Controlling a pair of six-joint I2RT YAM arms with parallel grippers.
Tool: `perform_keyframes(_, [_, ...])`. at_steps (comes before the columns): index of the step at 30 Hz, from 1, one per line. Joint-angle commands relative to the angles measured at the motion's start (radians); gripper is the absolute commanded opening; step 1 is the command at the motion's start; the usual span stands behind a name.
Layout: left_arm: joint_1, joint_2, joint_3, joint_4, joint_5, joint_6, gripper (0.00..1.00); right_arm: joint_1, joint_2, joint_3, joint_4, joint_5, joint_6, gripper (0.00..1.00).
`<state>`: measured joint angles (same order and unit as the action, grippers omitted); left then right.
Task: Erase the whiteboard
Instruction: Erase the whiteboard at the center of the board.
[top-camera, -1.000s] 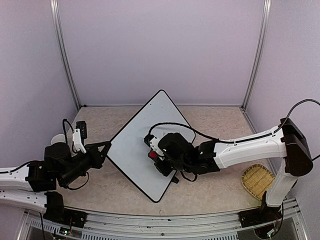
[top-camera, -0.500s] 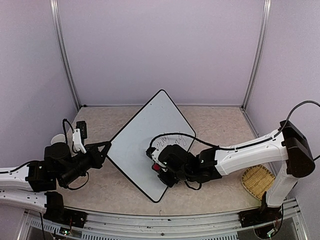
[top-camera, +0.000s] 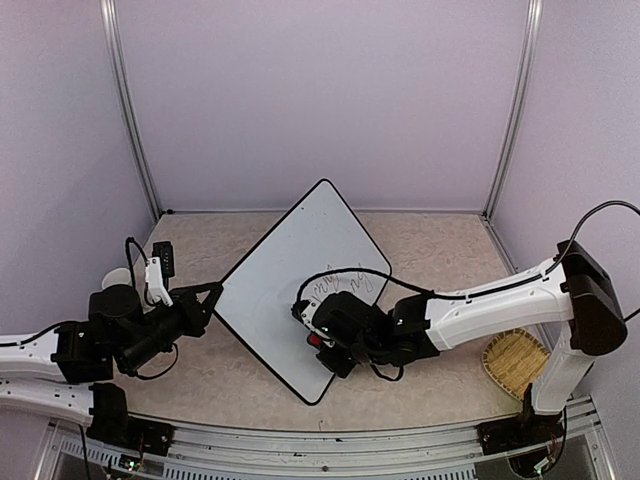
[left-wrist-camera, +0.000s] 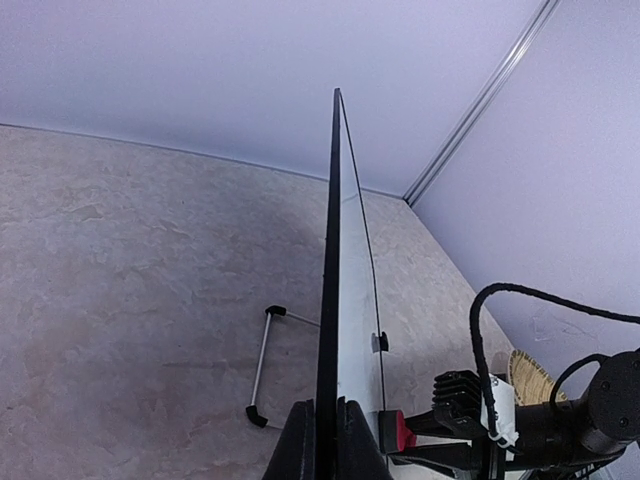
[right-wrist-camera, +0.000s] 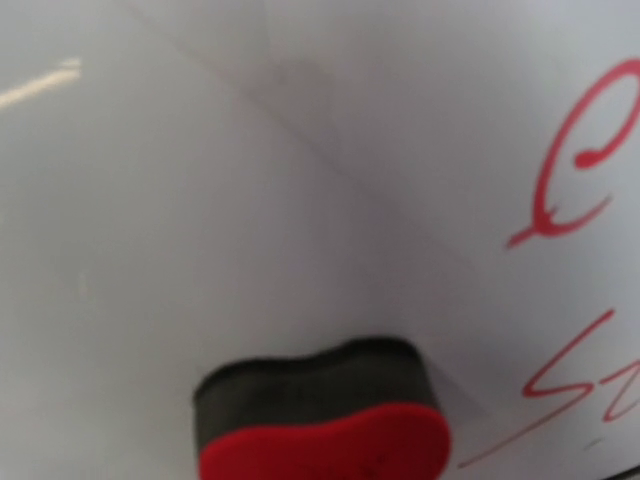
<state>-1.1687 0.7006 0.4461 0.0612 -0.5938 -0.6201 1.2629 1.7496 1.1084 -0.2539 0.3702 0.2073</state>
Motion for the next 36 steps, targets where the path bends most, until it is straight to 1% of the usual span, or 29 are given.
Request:
perform_keyframes(1, [-0.028,0.028,0.003,-0.044,0.165,0.066,0.00,-0.007,0.058,0.066,-0.059,-0.021,-0.059,0.21])
perform_keyframes(6, [-0.029,0.030,0.006,-0.046,0.169,0.064,0.00,-0.035,0.054,0.153,-0.055,-0.021,-0.108,0.21])
perform_keyframes(13, [-0.029,0.034,0.011,-0.046,0.172,0.065,0.00,-0.059,0.112,0.298,-0.101,-0.030,-0.182,0.21])
perform_keyframes(18, [-0.029,0.032,0.012,-0.049,0.170,0.066,0.00,-0.059,0.125,0.355,-0.108,-0.067,-0.209,0.21])
perform_keyframes(24, [-0.029,0.032,0.008,-0.049,0.168,0.066,0.00,-0.041,0.107,0.288,-0.065,-0.118,-0.220,0.21])
perform_keyframes(32, [-0.029,0.027,0.005,-0.051,0.161,0.072,0.00,-0.013,0.077,0.144,-0.087,-0.090,-0.186,0.21])
perform_keyframes(36, [-0.029,0.029,0.004,-0.047,0.162,0.071,0.00,-0.004,0.053,0.111,-0.092,-0.080,-0.178,0.21])
